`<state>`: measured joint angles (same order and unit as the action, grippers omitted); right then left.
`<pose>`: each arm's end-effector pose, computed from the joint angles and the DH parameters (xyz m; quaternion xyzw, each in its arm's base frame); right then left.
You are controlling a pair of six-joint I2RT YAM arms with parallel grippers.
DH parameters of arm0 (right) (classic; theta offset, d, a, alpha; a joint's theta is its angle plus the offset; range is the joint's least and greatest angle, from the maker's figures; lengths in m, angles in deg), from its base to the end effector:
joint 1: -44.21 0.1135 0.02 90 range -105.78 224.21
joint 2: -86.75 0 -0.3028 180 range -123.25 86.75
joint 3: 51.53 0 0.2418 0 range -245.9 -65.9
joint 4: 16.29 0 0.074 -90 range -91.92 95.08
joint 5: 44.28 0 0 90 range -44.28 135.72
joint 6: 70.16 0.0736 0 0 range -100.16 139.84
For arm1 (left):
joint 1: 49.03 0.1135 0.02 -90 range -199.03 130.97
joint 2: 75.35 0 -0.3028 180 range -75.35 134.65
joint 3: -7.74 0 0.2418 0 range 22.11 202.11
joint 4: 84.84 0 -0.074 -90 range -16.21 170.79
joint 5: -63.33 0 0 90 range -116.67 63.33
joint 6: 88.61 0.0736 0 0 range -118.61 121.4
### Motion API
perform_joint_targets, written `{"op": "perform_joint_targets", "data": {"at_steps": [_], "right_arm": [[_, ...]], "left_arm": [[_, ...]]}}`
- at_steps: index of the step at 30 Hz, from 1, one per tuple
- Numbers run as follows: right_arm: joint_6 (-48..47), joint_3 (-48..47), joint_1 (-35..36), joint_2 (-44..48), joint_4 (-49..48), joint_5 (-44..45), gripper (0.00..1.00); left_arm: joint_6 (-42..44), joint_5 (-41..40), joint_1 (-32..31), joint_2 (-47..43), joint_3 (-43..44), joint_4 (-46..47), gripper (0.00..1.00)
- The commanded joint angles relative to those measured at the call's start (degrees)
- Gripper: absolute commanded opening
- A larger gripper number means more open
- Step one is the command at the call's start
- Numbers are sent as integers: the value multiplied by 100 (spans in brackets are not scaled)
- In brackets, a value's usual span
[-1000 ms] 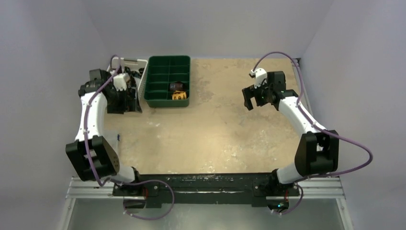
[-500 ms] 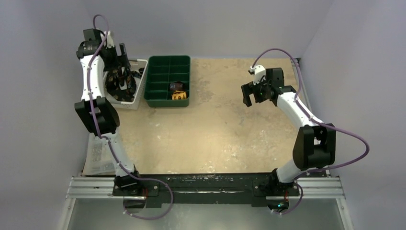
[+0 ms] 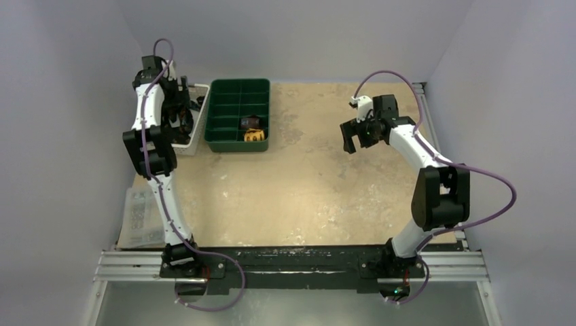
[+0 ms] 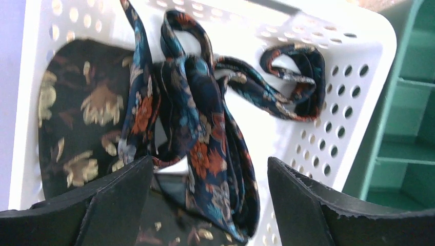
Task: Roll the ties
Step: Pick up the tie from the bin.
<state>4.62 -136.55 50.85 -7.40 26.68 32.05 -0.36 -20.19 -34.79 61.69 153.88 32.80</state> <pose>0.3655 0.0601 0.2623 -0.2160 0.9147 0.0881 0.3300 0.5529 0.1318 0.2402 -0.1141 0.9408 -0.0191 0.3186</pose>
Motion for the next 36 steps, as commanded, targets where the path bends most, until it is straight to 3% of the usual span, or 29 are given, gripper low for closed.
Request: {"op": "perform_joint_targets", "data": {"at_steps": [1,7,13,17,20,22,25,29,33,36], "right_arm": [[-34,-411,-13,-77,262,-180,99],[-9,-570,-13,-264,254,-118,99],[23,-717,-11,-418,281,-132,99],[-7,-773,-13,-455,330,-86,99],[-8,-788,-13,-468,330,-98,99],[-7,-819,-17,-481,330,-98,99],[-47,-846,-13,-461,335,-60,99],[-63,-845,-15,-406,335,-47,99],[-16,-827,-12,-380,303,-167,99],[-3,-846,-11,-358,286,-187,99]], "left_arm": [[478,-36,4,433,785,326,80],[845,-63,-58,570,775,-94,70],[1392,-189,-101,416,-100,66,70],[1593,-153,-152,689,214,-189,73],[1795,-204,-179,770,313,-294,59],[2013,-320,-216,788,265,-394,44],[2177,-268,-194,631,9,-391,3],[1859,109,-106,-48,-289,172,0],[1626,441,-109,-369,722,-182,0],[1567,604,-108,-991,686,-125,0]]}}
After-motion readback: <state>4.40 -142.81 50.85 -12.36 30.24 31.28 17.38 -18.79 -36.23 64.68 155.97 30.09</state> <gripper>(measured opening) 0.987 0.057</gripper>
